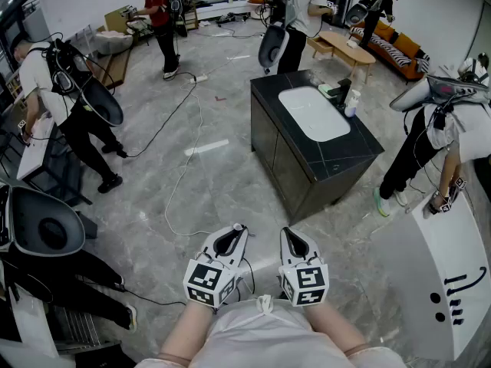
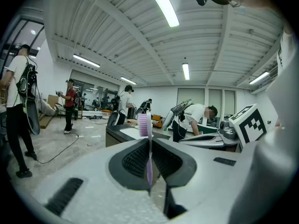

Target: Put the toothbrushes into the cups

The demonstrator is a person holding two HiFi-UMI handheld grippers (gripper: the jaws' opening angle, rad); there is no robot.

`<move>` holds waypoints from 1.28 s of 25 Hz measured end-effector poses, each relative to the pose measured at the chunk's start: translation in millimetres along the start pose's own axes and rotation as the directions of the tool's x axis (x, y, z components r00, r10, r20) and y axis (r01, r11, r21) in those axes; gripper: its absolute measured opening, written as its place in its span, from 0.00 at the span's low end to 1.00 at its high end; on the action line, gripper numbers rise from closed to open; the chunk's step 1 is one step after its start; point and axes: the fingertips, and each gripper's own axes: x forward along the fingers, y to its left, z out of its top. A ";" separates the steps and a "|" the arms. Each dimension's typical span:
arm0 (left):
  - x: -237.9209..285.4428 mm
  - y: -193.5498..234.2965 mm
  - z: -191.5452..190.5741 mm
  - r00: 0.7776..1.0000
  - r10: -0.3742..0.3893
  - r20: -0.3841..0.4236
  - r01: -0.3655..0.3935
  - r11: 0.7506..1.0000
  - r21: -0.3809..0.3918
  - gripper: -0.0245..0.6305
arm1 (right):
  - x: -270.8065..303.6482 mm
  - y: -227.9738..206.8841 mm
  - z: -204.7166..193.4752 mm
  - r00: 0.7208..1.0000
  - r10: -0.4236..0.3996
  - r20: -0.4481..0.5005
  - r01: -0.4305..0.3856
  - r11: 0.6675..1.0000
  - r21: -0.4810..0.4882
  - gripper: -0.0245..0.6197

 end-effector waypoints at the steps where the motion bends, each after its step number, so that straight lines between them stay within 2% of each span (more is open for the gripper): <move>1: 0.6 1.0 -0.5 1.000 -0.001 -0.001 0.001 1.000 -0.001 0.09 | 1.6 0.2 -0.2 1.000 0.000 -0.001 0.000 1.000 0.001 0.08; 15: 0.1 21.9 -4.8 1.000 0.021 0.002 -0.020 1.000 -0.021 0.09 | 22.5 11.0 -5.5 0.999 0.024 -0.022 -0.023 0.999 0.040 0.08; 22: 0.4 46.4 -13.8 0.998 0.062 -0.020 -0.063 0.996 -0.055 0.09 | 39.7 10.1 -12.0 0.997 0.046 -0.065 -0.044 0.999 0.032 0.08; 28: 37.6 66.1 -25.4 0.994 0.103 -0.036 -0.105 0.992 -0.064 0.09 | 77.0 -19.5 -22.4 0.994 0.073 -0.079 -0.071 0.997 0.038 0.08; 32: 69.1 101.7 -15.4 0.990 0.128 -0.050 -0.131 0.990 -0.056 0.09 | 123.2 -29.5 -10.7 0.990 0.109 -0.088 -0.103 0.993 0.065 0.08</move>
